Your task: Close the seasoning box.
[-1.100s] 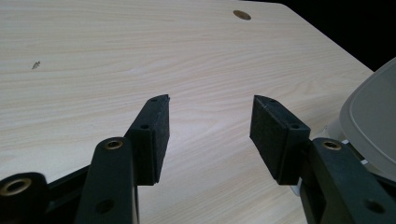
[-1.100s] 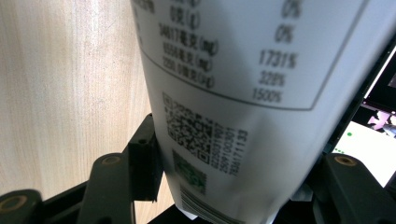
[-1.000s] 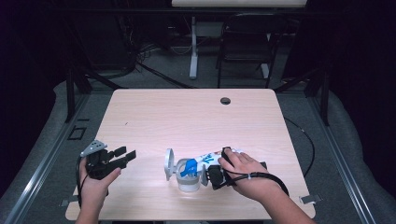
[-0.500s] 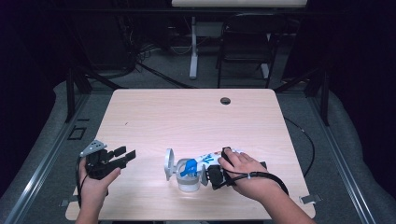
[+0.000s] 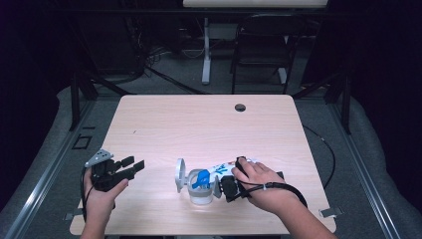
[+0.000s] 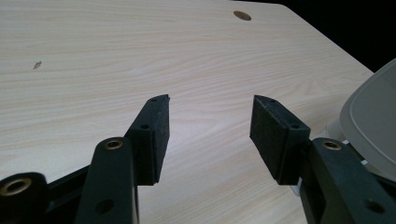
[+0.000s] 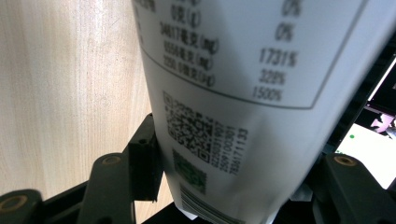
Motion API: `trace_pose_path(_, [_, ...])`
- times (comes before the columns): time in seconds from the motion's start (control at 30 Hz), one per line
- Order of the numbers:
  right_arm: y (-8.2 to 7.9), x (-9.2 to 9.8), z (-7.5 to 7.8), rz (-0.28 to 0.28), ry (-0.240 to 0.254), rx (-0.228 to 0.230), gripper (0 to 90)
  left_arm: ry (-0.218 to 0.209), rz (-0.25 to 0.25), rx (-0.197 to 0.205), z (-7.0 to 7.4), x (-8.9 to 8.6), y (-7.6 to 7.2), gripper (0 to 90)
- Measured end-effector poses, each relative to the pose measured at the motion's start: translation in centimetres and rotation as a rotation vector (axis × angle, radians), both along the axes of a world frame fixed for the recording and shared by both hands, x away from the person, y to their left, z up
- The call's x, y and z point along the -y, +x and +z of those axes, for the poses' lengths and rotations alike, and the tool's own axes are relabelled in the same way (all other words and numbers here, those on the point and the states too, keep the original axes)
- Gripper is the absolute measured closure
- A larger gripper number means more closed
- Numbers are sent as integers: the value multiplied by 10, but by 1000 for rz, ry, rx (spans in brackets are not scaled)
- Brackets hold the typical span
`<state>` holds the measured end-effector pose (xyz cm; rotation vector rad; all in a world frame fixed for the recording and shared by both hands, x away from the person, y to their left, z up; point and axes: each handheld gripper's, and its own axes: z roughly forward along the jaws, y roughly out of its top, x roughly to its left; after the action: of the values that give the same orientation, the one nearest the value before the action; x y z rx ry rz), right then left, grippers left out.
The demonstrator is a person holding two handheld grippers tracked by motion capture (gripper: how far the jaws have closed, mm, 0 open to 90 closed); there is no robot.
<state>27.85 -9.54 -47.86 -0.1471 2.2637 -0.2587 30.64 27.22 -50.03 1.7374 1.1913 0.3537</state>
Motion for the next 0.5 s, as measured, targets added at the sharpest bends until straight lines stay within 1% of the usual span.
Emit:
trace_pose_path(0.03, [0,0,0,-1,-8,5,425,-2,1,-1,0,0,0,477])
trace_pose_path(0.07, [0,0,0,1,0,-2,425,-2,1,0,0,0,0,477])
trace_pose_path(0.17, [0,0,1,3,-9,-2,425,-2,1,-1,0,0,0,477])
trace_pose_path(0.5, [0,0,2,1,-11,-11,425,-1,0,0,0,0,0,477])
